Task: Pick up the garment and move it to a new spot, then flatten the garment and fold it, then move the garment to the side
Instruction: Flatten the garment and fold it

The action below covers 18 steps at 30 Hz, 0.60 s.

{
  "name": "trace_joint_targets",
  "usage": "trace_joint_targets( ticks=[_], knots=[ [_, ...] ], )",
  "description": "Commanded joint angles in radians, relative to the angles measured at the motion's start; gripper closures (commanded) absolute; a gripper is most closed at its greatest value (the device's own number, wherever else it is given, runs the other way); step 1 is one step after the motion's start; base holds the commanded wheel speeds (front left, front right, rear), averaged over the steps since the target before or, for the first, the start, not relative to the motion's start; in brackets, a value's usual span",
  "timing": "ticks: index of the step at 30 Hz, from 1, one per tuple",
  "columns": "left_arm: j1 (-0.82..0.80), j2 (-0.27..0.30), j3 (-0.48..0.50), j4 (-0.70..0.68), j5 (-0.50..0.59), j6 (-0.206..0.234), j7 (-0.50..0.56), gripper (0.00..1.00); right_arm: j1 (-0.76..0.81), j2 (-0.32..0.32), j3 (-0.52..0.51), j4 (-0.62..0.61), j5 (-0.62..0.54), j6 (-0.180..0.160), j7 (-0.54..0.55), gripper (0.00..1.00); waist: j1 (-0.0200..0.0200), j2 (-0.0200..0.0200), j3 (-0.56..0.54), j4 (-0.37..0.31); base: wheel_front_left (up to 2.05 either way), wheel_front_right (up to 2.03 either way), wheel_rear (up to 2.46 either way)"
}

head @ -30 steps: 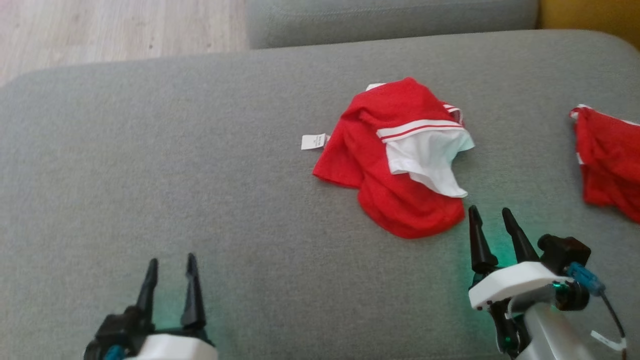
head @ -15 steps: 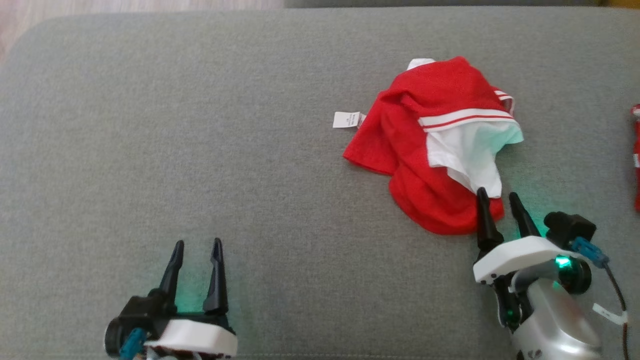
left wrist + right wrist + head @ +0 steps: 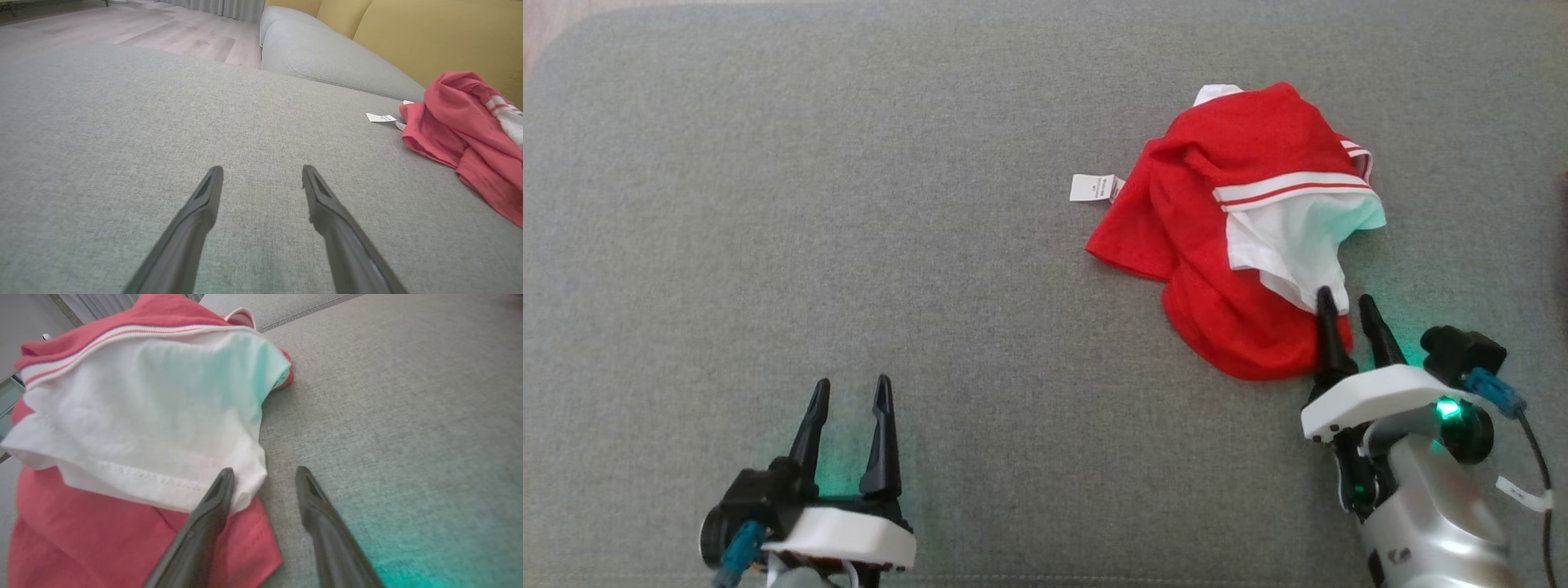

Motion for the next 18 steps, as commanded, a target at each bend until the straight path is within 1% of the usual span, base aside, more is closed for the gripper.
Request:
trace_joint_targets(
  ticks=[1,2,4,5,6,8,14,18],
  knots=[
    [-0.032,0.002,0.022,-0.021,-0.009,0.003,-0.005,0.00,-0.008,0.003,0.025,0.005,0.006,0.003,-0.001,0.41,-0.0001,0.0000,-0.001,0.000,0.00,0.00,0.00],
    [-0.032,0.002,0.022,-0.019,-0.010,0.003,-0.005,0.00,-0.009,0.003,0.024,0.006,0.004,0.003,-0.001,0.51,-0.0001,0.0000,-0.002,0.000,0.00,0.00,0.00],
    [-0.033,0.002,0.020,-0.016,-0.012,0.003,-0.005,0.00,-0.011,0.003,0.020,0.005,-0.001,0.003,-0.001,0.80,-0.0001,0.0000,-0.003,0.001,0.00,0.00,0.00],
    [-0.033,0.002,0.019,-0.015,-0.013,0.003,-0.005,0.00,-0.010,0.003,0.016,-0.001,-0.005,0.003,-0.001,0.84,-0.0001,0.0000,-0.005,0.002,0.00,0.00,0.00],
    [-0.034,0.002,0.019,-0.013,-0.013,0.003,-0.005,0.00,-0.009,0.003,0.013,-0.006,-0.009,0.003,-0.001,0.84,-0.0001,0.0000,-0.008,0.002,0.00,0.00,0.00],
    [-0.033,0.002,0.020,-0.009,-0.016,0.003,-0.005,0.00,-0.003,0.003,0.010,-0.015,-0.012,0.003,-0.001,1.00,-0.0001,0.0000,-0.015,0.003,0.00,0.00,0.00],
    [-0.018,0.002,0.024,0.004,-0.021,0.003,-0.005,0.00,0.010,0.003,0.003,-0.049,-0.010,0.003,-0.001,1.00,-0.0001,0.0000,-0.046,0.000,0.00,0.00,0.00],
    [-0.008,0.002,0.025,0.010,-0.024,0.001,-0.005,0.00,0.013,0.003,-0.002,-0.097,-0.008,0.003,-0.001,1.00,-0.0001,0.0000,-0.073,0.000,0.00,0.00,0.00]
  ],
)
